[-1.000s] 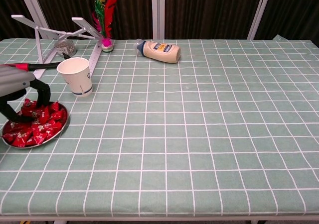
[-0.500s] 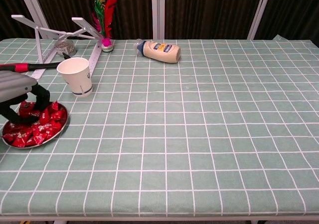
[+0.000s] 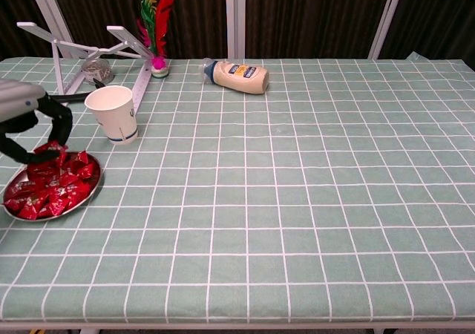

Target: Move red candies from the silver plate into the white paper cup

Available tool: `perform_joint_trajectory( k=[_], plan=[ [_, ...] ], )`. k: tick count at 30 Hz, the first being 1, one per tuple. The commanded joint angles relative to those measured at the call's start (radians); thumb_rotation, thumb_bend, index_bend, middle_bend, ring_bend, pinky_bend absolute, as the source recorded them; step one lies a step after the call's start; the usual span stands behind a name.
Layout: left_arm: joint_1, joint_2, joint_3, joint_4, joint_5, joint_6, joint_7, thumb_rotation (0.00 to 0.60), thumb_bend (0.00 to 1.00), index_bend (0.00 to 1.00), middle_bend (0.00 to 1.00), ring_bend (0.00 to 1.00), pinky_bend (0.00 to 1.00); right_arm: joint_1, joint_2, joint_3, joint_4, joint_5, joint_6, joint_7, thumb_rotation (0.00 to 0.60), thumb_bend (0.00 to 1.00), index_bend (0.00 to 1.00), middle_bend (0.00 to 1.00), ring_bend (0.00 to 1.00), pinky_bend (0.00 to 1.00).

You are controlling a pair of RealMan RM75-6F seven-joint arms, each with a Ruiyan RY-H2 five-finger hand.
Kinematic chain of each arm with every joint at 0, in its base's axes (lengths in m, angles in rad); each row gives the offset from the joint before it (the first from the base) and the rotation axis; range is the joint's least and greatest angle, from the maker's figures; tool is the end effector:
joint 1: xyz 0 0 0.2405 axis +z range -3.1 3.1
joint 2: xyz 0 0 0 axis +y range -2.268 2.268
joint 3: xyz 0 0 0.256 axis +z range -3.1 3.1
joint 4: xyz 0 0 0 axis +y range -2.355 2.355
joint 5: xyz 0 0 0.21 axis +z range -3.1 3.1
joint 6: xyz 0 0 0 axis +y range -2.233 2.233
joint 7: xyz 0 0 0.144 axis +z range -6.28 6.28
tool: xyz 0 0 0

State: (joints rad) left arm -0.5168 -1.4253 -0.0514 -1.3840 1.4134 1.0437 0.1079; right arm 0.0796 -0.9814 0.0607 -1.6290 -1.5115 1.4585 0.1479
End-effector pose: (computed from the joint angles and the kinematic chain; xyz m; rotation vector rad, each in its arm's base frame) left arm -0.2479 0.2983 0.0236 -1.8584 -0.9134 -0.8422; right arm -0.3161 -0.1820 0.1997 1.3823 -0.9318 0.9240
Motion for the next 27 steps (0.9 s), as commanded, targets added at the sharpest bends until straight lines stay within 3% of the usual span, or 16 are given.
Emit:
perform_joint_trajectory(
  k=[1, 6, 11, 20, 27],
  plan=[
    [-0.026, 0.039, -0.054, -0.037, 0.0, 0.018, -0.039, 0.6, 0.45, 0.69, 0.76, 0.96, 1.0, 0.001, 0.0, 0.0, 0.001, 0.0, -0.001, 0.002, 0.6, 0.11, 0.08, 0.14, 0.0, 0.09],
    [-0.1, 0.036, -0.127, -0.006, -0.041, -0.037, -0.055, 0.6, 0.45, 0.66, 0.73, 0.96, 1.0, -0.001, -0.001, 0.0, 0.003, 0.003, 0.001, 0.006, 0.6, 0.11, 0.08, 0.14, 0.0, 0.09],
    [-0.164, -0.008, -0.161, 0.066, -0.082, -0.102, -0.061, 0.6, 0.45, 0.65, 0.71, 0.96, 1.0, -0.007, 0.0, 0.002, 0.007, 0.013, 0.005, 0.011, 0.6, 0.11, 0.08, 0.14, 0.0, 0.09],
    [-0.217, -0.077, -0.146, 0.161, -0.129, -0.19, -0.05, 0.6, 0.44, 0.58, 0.64, 0.95, 1.0, -0.011, 0.002, 0.004, 0.015, 0.024, 0.003, 0.02, 0.6, 0.11, 0.08, 0.14, 0.0, 0.1],
    [-0.203, -0.075, -0.129, 0.15, -0.135, -0.162, -0.035, 0.6, 0.32, 0.36, 0.46, 0.92, 1.0, -0.007, 0.0, 0.005, 0.015, 0.025, -0.005, 0.017, 0.6, 0.11, 0.08, 0.14, 0.0, 0.1]
  ],
)
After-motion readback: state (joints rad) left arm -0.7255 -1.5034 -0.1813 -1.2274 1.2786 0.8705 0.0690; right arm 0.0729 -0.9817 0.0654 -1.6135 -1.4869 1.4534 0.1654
